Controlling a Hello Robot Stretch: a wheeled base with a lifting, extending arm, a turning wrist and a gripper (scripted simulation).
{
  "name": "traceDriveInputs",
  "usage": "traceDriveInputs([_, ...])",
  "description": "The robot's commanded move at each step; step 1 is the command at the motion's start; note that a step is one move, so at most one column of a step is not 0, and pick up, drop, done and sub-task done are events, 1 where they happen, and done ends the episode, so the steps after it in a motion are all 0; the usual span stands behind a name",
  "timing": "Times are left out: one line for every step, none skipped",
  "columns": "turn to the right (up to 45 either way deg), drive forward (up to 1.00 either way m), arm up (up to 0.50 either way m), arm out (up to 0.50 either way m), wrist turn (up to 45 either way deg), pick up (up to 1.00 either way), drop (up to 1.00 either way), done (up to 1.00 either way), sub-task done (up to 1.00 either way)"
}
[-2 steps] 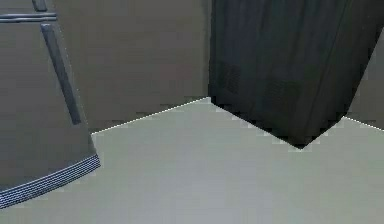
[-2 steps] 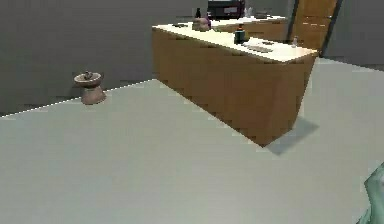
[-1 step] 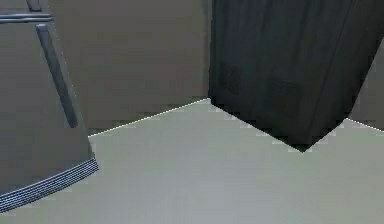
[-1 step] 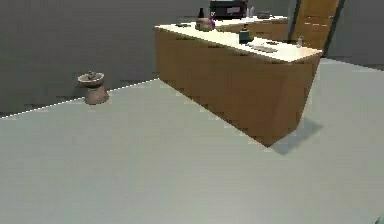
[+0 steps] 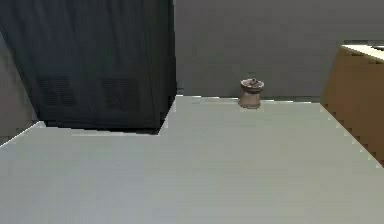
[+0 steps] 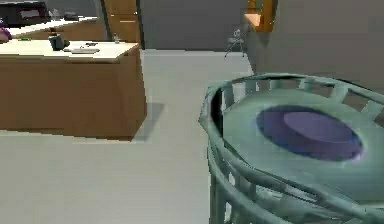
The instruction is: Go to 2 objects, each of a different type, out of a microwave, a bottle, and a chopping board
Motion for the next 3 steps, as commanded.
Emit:
traceDriveInputs([39.0, 0.00, 0.00, 0.00, 0.0, 0.00, 0.00, 0.00, 0.00])
traceDriveInputs([0.0, 0.60, 0.00, 0.00, 0.0, 0.00, 0.00, 0.00, 0.00])
traceDriveInputs([45.0, 0.00, 0.00, 0.00, 0.0, 0.00, 0.00, 0.00, 0.00])
